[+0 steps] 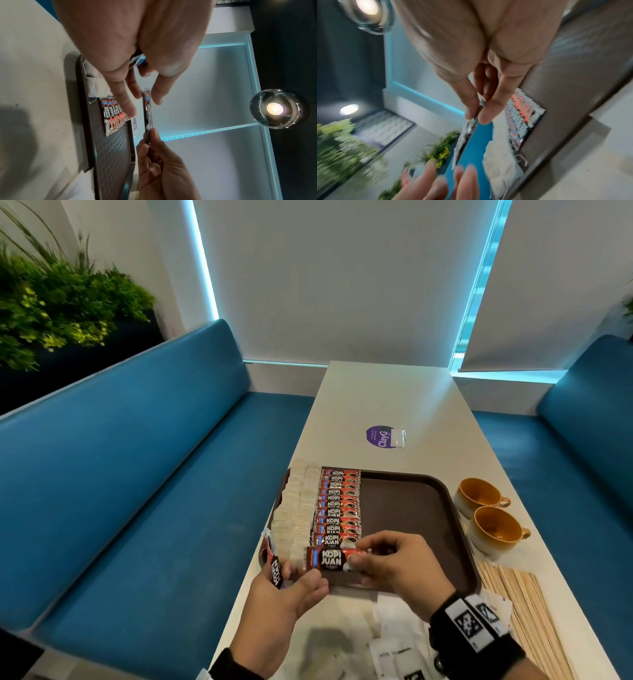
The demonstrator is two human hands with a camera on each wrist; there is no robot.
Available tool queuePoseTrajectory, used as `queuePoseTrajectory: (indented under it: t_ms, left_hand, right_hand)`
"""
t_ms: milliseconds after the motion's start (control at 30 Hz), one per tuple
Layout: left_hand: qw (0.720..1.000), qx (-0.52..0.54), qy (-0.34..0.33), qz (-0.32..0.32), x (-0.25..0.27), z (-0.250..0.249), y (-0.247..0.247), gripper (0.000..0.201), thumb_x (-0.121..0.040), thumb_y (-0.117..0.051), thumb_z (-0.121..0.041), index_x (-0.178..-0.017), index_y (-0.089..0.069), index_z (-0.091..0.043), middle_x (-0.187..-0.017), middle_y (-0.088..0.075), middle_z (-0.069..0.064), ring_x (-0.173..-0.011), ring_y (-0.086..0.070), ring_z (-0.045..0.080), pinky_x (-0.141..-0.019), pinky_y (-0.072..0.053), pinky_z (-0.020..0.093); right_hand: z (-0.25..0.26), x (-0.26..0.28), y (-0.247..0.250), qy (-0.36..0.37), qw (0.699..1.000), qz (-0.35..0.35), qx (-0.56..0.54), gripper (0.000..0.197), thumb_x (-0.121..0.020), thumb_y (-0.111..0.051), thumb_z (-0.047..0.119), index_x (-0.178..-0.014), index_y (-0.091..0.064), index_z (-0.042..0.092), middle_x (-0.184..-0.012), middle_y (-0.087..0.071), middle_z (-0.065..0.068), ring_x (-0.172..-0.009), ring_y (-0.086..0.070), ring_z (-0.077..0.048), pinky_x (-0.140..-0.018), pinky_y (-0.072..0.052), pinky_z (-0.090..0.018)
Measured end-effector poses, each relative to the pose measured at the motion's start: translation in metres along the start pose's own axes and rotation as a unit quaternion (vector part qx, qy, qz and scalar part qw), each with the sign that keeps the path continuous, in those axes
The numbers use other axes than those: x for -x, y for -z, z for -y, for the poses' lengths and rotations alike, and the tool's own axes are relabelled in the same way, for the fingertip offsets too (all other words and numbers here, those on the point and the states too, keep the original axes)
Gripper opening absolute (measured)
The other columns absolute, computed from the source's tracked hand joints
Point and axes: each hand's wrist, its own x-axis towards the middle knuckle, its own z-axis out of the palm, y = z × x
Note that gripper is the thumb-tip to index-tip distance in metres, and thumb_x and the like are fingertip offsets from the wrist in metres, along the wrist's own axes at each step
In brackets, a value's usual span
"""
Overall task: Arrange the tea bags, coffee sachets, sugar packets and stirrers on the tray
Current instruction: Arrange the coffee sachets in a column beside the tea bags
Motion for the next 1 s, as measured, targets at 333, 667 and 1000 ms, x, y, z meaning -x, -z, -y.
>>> queuePoseTrajectory:
  t_ms: [333,667,1000]
  left_hand:
    - [0.994,-0.072,0.073,-0.025,-0.011,0.004,0.028,0.035,-0.090,-0.067,0.001,-0.078,-0.040,-0.017,-0.061,-0.049,0.000,-0.054,-0.049,0.019,-0.051,-0.039,0.029]
    - [0.992,-0.084,0.085,-0.030,-0.013,0.004,0.041,0.036,-0.090,-0.069,-0.001,-0.075,-0.040,-0.016,-0.059,-0.048,0.001,-0.055,-0.050,0.019,-0.051,-0.040,0.029]
    - [0.992,-0.084,0.089,-0.028,-0.013,0.007,0.038,0.034,-0.090,-0.069,-0.001,-0.075,-0.041,-0.015,-0.057,-0.047,0.000,-0.054,-0.051,0.019,-0.050,-0.041,0.029]
  right_hand:
    - [-0.029,-0.084,0.014,-0.075,0.995,-0.033,0.050,0.021,-0.079,-0.080,-0.010,-0.098,-0.071,-0.007,-0.079,-0.074,-0.016,-0.068,-0.075,-0.025,-0.061,-0.064,-0.034]
    - [-0.035,-0.100,0.004,-0.101,0.974,-0.029,0.202,0.027,-0.076,-0.090,0.007,-0.095,-0.072,0.003,-0.066,-0.073,-0.006,-0.059,-0.066,-0.019,-0.059,-0.058,-0.032]
    - [-0.033,-0.104,0.002,-0.123,0.957,-0.060,0.257,0.036,-0.069,-0.095,0.011,-0.090,-0.067,0.005,-0.071,-0.076,-0.009,-0.057,-0.070,-0.019,-0.054,-0.061,-0.033]
